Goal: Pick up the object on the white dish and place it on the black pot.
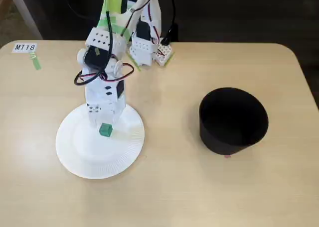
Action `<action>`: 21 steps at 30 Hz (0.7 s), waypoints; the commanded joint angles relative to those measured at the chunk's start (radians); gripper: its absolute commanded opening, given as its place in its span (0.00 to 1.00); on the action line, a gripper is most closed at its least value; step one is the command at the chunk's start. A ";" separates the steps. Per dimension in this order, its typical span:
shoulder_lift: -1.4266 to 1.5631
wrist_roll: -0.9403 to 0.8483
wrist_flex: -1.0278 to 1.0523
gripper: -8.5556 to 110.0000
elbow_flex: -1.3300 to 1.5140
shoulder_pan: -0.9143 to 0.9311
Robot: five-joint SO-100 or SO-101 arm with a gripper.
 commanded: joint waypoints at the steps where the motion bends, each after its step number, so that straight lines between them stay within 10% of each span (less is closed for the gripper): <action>1: 0.006 0.028 -0.008 0.22 -0.040 -0.008; 21: -0.084 0.112 -0.146 0.12 -0.041 0.002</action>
